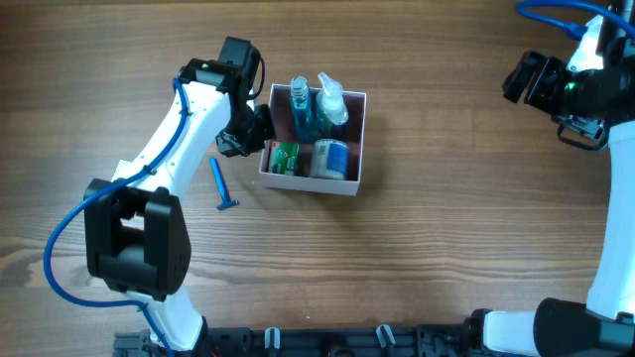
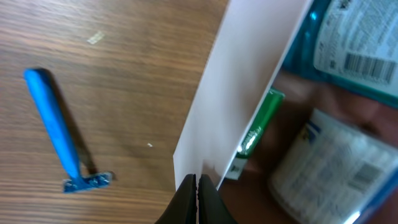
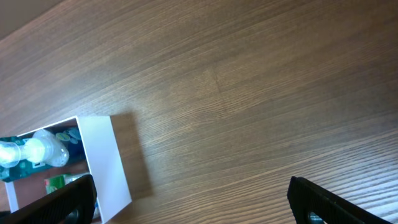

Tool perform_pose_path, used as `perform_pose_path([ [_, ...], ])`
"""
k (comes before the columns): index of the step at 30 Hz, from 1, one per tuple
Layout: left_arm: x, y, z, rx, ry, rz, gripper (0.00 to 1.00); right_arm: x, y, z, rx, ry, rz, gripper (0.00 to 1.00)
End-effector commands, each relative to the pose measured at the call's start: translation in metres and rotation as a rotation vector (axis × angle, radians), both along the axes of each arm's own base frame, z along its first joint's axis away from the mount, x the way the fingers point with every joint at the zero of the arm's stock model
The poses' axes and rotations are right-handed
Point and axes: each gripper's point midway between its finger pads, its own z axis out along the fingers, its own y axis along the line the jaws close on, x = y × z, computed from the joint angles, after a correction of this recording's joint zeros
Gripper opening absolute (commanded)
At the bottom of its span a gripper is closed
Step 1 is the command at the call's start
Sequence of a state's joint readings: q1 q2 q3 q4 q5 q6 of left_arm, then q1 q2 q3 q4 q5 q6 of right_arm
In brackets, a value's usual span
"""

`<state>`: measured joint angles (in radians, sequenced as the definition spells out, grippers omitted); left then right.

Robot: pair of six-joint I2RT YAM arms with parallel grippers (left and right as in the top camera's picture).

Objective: Pack container

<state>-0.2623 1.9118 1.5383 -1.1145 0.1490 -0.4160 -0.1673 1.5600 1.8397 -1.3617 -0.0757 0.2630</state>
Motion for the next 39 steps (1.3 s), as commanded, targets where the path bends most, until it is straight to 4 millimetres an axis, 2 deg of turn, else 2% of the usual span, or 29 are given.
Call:
perform_pose_path([
  [1,-0.011,-0.025,0.001,-0.127,0.052,-0.04,0.04,0.001,0.002,-0.003,0.008,0.009,0.014,1.0],
  [5,-0.01,-0.022,0.001,-0.11,0.048,-0.038,0.04,0.001,0.002,-0.003,0.008,0.009,0.014,1.0],
  [9,-0.001,0.005,0.002,-0.005,0.005,-0.005,0.04,0.001,0.002,-0.003,0.006,0.009,0.018,0.99],
  [12,0.011,0.036,0.023,0.069,-0.076,0.052,0.09,0.001,0.002,-0.003,0.003,0.009,0.023,1.0],
  [13,0.014,0.049,0.034,0.098,-0.112,0.075,0.13,0.001,0.002,-0.003,0.003,0.009,0.024,1.0],
  [15,0.016,0.076,0.058,0.158,-0.185,0.13,0.27,0.001,0.002,-0.003,0.002,0.009,0.024,1.0],
  [16,0.014,0.093,0.071,0.192,-0.215,0.163,0.32,0.001,0.002,-0.003,0.002,0.009,0.025,1.0],
  [19,-0.006,0.143,0.105,0.268,-0.259,0.243,0.56,0.001,0.002,-0.003,0.0,0.009,0.028,1.0],
  [22,-0.03,0.182,0.118,0.308,-0.239,0.218,0.63,0.001,0.002,-0.003,0.001,0.008,0.028,1.0],
  [24,-0.041,0.201,0.116,0.322,-0.207,0.174,0.66,0.001,0.002,-0.003,0.001,0.008,0.028,1.0],
  [27,-0.046,0.226,0.098,0.307,-0.186,0.137,0.69,0.002,0.002,-0.003,0.0,0.005,0.028,1.0],
  [28,-0.046,0.229,0.089,0.291,-0.182,0.098,0.86,0.002,0.002,-0.003,0.0,0.005,0.028,1.0],
  [29,-0.046,0.232,0.081,0.284,-0.177,0.073,1.0,0.002,0.002,-0.003,0.0,0.005,0.028,1.0],
  [36,-0.043,0.264,0.03,0.273,-0.115,0.076,1.0,0.003,0.002,-0.002,0.0,-0.001,0.028,1.0],
  [39,-0.036,0.262,0.014,0.228,-0.107,0.017,1.0,0.003,0.002,-0.002,-0.001,-0.001,0.028,1.0],
])
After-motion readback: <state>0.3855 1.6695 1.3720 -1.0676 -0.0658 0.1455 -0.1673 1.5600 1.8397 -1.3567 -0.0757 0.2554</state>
